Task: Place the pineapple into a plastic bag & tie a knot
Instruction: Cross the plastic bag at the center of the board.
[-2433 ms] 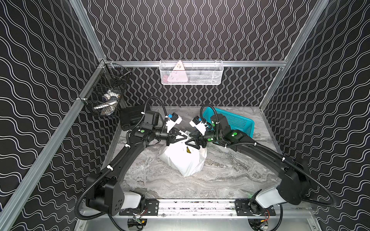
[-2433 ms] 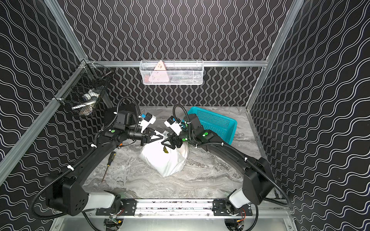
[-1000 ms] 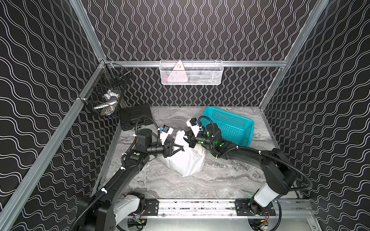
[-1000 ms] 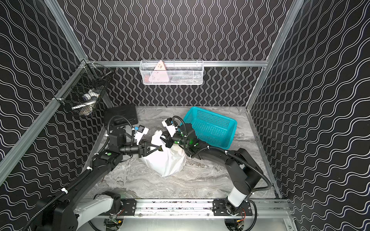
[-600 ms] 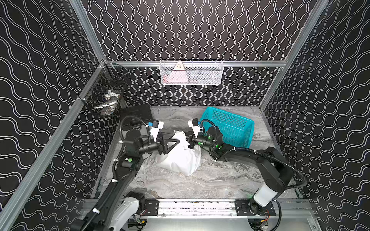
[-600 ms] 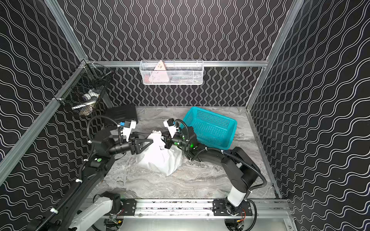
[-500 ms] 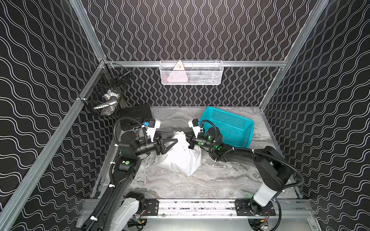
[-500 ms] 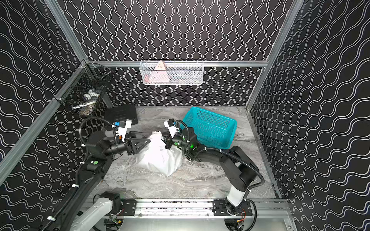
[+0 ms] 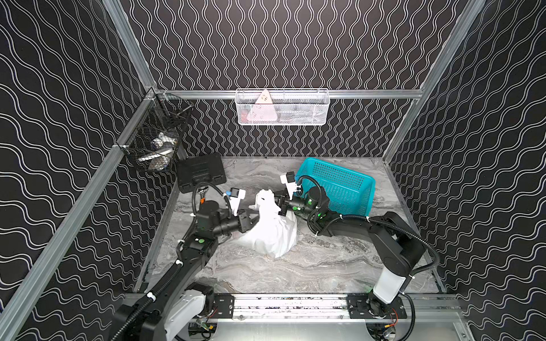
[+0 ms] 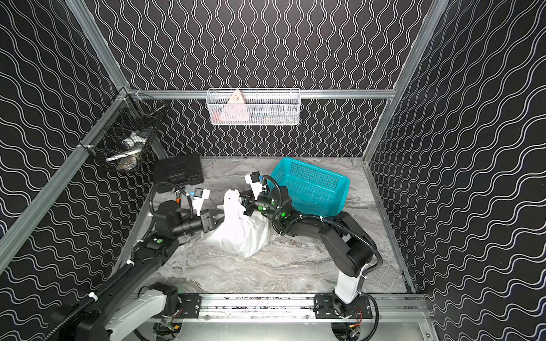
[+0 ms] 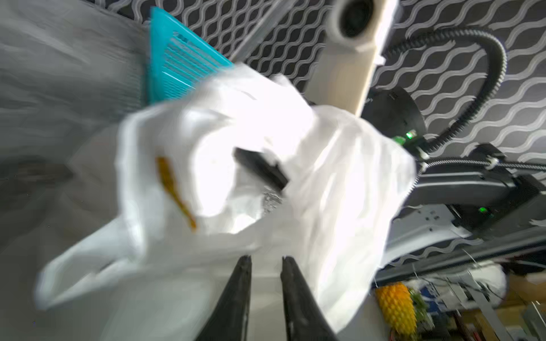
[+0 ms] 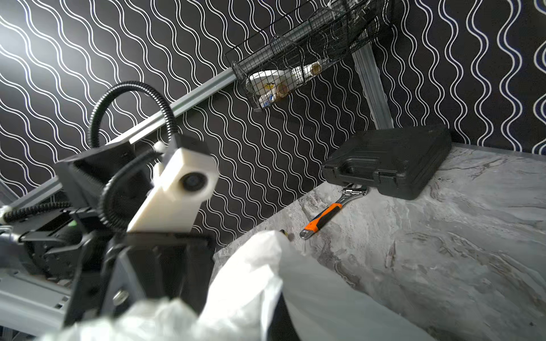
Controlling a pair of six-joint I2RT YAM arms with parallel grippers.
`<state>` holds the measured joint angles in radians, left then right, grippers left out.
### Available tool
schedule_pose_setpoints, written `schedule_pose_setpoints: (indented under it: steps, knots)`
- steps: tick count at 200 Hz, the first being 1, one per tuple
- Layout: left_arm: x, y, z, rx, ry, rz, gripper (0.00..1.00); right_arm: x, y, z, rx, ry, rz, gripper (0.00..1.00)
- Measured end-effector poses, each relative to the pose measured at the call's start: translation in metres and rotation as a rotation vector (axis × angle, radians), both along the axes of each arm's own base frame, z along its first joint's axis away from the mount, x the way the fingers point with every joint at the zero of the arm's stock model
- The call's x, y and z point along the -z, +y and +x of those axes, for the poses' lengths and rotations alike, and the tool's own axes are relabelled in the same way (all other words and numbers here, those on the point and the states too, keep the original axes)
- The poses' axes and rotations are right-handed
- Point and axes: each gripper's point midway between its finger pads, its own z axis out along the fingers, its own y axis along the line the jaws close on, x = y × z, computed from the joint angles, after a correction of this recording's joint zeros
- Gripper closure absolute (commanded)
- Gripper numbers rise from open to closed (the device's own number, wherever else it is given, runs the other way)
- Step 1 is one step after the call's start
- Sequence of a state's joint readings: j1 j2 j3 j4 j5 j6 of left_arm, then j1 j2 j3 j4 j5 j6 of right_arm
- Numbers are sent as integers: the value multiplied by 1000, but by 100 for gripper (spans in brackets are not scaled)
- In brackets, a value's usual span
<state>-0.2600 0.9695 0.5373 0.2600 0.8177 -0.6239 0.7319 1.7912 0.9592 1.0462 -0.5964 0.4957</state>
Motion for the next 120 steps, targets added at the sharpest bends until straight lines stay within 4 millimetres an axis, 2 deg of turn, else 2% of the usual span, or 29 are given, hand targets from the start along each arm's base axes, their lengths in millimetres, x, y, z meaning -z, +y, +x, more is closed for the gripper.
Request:
schedule_pose_setpoints:
  steps: [18, 29, 38, 51, 64, 94, 120]
  knots:
    - [6, -21, 4, 58, 14, 24, 76, -2, 1, -3, -27, 20, 25, 100]
    - [15, -22, 4, 60, 58, 39, 74, -3, 1, -3, -33, 37, 34, 100]
    - [13, -19, 3, 51, 61, 52, 73, -3, 1, -4, -36, 40, 38, 100]
    - [-5, -9, 3, 27, 13, 53, 71, -6, 1, -6, -48, 39, 49, 100]
    - [-22, 12, 8, -40, -44, 45, 71, -7, 0, -4, -47, 42, 57, 100]
    - [-34, 55, 17, -174, -53, 39, 71, -8, -2, -1, -45, 47, 64, 100]
    - [-36, 59, 29, -172, -47, 31, 54, -8, -1, -4, -57, 49, 62, 100]
